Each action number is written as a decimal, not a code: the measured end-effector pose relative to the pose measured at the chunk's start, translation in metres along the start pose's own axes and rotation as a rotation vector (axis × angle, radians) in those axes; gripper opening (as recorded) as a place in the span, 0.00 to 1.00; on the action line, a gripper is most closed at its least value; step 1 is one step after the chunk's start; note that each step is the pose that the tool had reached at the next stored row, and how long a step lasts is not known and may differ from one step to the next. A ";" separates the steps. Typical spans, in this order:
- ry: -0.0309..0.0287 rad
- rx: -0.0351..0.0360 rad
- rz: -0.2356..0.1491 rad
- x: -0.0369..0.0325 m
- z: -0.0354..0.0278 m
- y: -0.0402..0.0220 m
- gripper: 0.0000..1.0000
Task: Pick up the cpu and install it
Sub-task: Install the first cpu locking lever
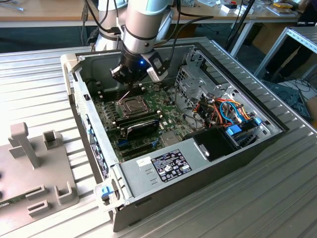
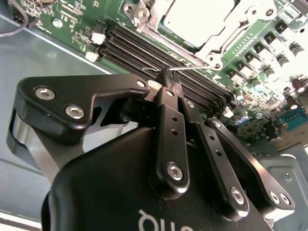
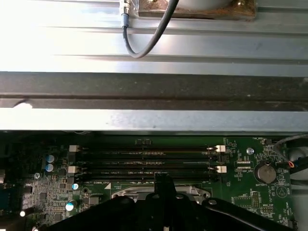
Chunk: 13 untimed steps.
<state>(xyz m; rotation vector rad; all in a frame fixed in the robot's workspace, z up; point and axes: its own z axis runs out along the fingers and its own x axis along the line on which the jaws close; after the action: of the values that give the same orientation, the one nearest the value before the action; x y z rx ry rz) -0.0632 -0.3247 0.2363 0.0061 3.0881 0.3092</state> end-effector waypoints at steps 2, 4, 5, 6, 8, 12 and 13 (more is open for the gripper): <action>-0.0004 0.0001 0.000 0.0036 -0.0002 -0.0001 0.11; -0.0012 -0.0001 0.000 0.0073 -0.0002 0.0000 0.11; -0.0013 0.0000 0.000 0.0077 -0.0002 0.0000 0.11; -0.0013 0.0001 0.000 0.0078 -0.0001 0.0000 0.11; -0.0018 0.0000 0.000 0.0078 0.0010 -0.0003 0.11; -0.0022 -0.0001 0.000 0.0079 0.0043 -0.0009 0.11; -0.0021 0.0002 0.000 0.0080 0.0047 -0.0010 0.11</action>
<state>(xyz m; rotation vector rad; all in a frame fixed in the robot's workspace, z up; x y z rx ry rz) -0.0710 -0.3247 0.2312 0.0057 3.0860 0.3088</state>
